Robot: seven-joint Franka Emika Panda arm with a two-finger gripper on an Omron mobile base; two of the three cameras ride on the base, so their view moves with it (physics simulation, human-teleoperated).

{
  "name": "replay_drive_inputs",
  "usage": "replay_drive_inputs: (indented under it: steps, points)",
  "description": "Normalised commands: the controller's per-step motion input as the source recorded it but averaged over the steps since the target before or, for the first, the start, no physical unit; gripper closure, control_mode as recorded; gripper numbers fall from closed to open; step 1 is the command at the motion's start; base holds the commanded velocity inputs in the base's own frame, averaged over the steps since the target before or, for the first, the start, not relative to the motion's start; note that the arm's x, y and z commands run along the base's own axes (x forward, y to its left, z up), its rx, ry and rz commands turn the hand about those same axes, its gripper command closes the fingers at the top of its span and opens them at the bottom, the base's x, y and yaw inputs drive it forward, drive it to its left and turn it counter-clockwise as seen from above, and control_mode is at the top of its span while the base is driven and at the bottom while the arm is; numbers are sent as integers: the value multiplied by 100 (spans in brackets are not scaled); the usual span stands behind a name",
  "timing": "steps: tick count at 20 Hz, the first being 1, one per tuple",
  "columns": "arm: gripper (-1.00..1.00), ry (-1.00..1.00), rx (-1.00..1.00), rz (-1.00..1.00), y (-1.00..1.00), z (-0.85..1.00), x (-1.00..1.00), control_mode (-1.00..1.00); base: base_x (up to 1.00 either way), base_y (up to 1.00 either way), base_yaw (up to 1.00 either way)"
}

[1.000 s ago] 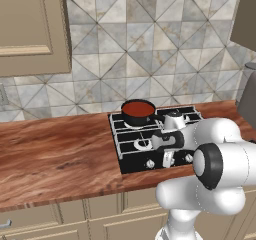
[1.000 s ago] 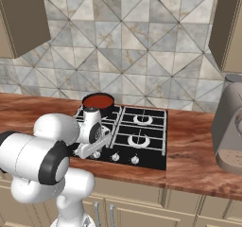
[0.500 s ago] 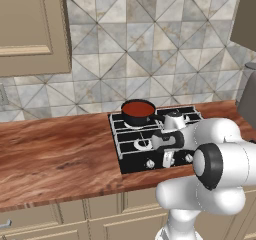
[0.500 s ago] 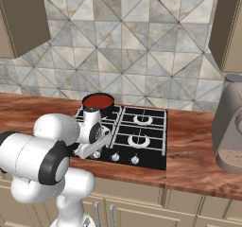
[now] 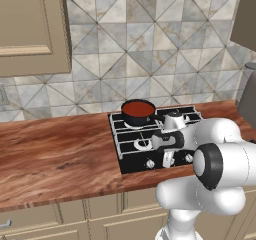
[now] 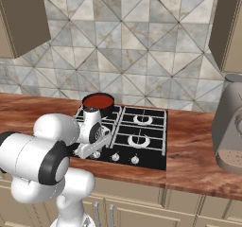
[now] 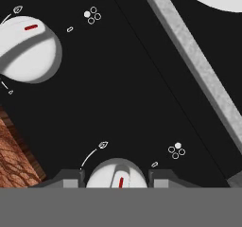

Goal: Wait until the marinara sauce is simmered to a deep red color and then turn off the stove.

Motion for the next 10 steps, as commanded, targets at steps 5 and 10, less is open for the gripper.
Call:
replay_drive_inputs:
  steps: [5,10]
  points:
    - [100,0,0,0,0,0,0,-100,0,0,0]
    - [100,0,0,0,0,0,0,-100,0,0,0]
